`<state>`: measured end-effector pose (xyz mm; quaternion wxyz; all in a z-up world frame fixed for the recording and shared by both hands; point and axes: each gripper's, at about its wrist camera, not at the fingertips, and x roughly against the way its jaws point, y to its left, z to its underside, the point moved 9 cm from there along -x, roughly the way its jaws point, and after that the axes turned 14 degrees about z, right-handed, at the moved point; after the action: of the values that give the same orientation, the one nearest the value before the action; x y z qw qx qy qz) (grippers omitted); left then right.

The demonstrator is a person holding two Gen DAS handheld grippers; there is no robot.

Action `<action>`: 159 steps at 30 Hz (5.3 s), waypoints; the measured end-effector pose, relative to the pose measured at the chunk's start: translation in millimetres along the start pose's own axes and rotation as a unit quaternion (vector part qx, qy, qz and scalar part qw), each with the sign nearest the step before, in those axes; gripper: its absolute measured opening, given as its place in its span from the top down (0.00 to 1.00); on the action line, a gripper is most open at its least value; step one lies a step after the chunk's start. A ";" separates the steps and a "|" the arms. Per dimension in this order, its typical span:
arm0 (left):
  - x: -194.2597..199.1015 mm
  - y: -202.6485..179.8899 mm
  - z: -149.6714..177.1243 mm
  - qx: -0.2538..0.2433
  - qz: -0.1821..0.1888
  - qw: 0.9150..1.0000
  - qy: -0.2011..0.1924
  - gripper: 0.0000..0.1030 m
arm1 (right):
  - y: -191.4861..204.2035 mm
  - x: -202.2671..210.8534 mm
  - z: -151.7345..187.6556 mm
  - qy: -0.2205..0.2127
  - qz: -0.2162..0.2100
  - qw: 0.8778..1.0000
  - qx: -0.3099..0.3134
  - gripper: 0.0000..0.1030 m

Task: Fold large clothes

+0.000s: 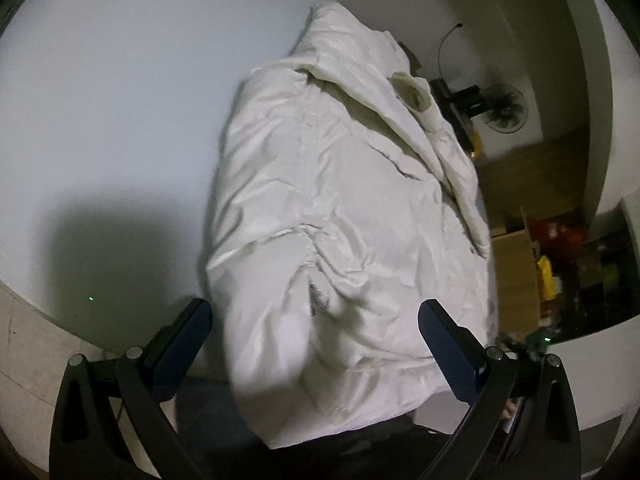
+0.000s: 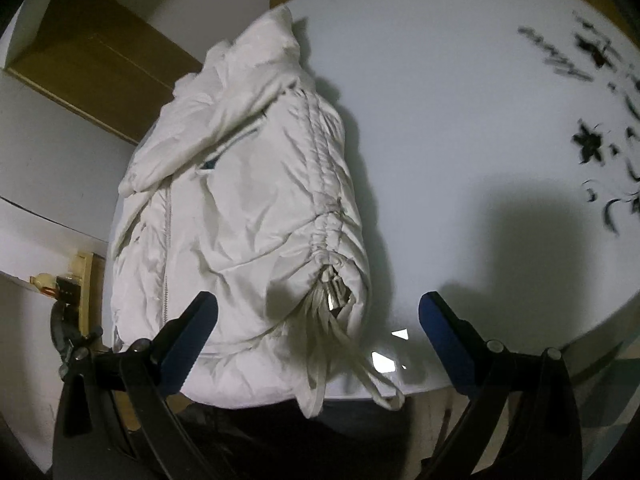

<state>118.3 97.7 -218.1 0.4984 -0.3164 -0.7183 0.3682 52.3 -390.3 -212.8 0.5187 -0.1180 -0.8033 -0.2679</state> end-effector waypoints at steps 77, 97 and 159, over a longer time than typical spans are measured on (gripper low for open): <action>-6.9 -46.3 -31.1 0.017 0.137 0.990 0.025 0.88 | 56.3 45.4 -11.6 0.050 -0.214 0.976 0.004 0.90; -39.9 -153.7 -259.2 0.004 0.096 0.995 0.006 0.86 | 153.4 58.4 -237.9 0.064 -0.223 0.972 -0.023 0.91; -225.8 -165.2 -348.0 -0.268 -0.351 0.875 -0.197 0.11 | 310.0 -70.7 -296.5 -0.179 0.081 0.968 0.159 0.49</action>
<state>502.5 -100.8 -106.9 0.3394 -0.0857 -0.9366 0.0171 456.3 -291.1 -86.3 0.3988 -0.1447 -0.9029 -0.0690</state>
